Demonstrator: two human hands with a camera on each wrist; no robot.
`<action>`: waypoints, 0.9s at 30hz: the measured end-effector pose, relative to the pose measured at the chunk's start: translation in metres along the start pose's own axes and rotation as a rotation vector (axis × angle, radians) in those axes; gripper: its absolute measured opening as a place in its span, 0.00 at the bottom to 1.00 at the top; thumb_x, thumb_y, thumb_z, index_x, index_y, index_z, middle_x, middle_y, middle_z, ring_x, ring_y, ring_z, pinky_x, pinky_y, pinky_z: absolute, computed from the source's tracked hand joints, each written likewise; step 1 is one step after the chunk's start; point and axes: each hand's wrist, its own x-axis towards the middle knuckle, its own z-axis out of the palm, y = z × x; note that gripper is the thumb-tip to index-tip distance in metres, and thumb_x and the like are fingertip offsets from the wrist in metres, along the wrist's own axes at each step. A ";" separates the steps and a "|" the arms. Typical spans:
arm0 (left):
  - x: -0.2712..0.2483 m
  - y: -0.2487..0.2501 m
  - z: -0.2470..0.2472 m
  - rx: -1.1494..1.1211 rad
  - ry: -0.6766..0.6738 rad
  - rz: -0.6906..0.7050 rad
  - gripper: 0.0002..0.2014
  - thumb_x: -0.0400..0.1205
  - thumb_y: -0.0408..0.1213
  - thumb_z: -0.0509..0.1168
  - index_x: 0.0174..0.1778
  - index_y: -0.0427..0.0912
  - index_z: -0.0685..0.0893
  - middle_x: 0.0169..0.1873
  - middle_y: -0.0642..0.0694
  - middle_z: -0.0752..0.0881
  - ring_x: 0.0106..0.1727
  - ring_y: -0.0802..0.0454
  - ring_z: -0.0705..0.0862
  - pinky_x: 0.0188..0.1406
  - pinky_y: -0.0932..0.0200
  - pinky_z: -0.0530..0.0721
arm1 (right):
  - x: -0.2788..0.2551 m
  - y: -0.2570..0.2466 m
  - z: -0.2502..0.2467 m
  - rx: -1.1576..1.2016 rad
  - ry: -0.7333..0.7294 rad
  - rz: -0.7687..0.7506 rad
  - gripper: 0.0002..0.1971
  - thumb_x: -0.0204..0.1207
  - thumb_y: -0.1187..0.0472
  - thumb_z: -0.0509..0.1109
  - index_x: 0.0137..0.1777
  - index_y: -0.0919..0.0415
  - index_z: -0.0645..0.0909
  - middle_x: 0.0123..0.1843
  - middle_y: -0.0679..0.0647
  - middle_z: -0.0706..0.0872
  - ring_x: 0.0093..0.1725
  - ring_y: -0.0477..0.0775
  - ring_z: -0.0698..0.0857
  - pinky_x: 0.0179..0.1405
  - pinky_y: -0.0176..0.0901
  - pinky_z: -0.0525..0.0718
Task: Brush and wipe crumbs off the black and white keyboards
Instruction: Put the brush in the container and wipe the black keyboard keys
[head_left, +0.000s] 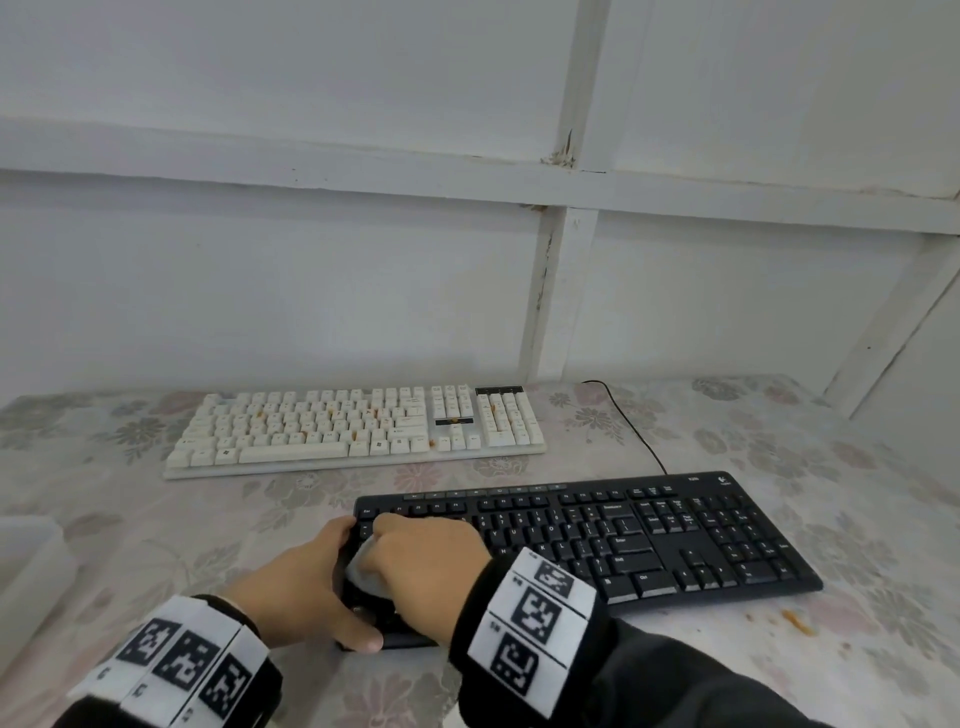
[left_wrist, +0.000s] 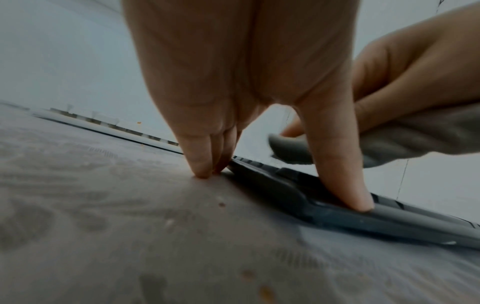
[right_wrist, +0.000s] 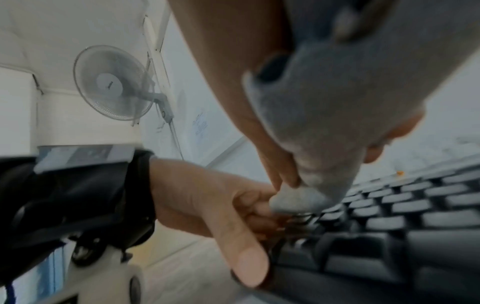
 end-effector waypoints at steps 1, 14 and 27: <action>0.000 -0.001 0.000 -0.006 -0.003 0.003 0.58 0.56 0.40 0.82 0.78 0.50 0.54 0.64 0.57 0.77 0.65 0.56 0.77 0.66 0.59 0.74 | -0.004 0.000 -0.002 -0.030 -0.007 -0.004 0.06 0.80 0.66 0.61 0.41 0.60 0.73 0.42 0.53 0.65 0.39 0.60 0.73 0.38 0.49 0.72; 0.000 -0.003 0.002 -0.097 -0.018 0.020 0.56 0.58 0.37 0.82 0.77 0.51 0.55 0.58 0.66 0.75 0.63 0.58 0.76 0.59 0.65 0.73 | -0.078 0.094 0.007 -0.122 0.094 0.290 0.12 0.68 0.76 0.59 0.36 0.56 0.73 0.36 0.49 0.61 0.30 0.53 0.68 0.24 0.40 0.54; -0.001 -0.006 -0.001 -0.108 -0.045 0.042 0.70 0.39 0.50 0.84 0.78 0.52 0.54 0.61 0.66 0.74 0.64 0.59 0.76 0.59 0.65 0.74 | -0.070 0.095 0.028 -0.078 0.165 0.185 0.16 0.76 0.72 0.60 0.56 0.53 0.80 0.56 0.50 0.76 0.50 0.59 0.83 0.30 0.38 0.66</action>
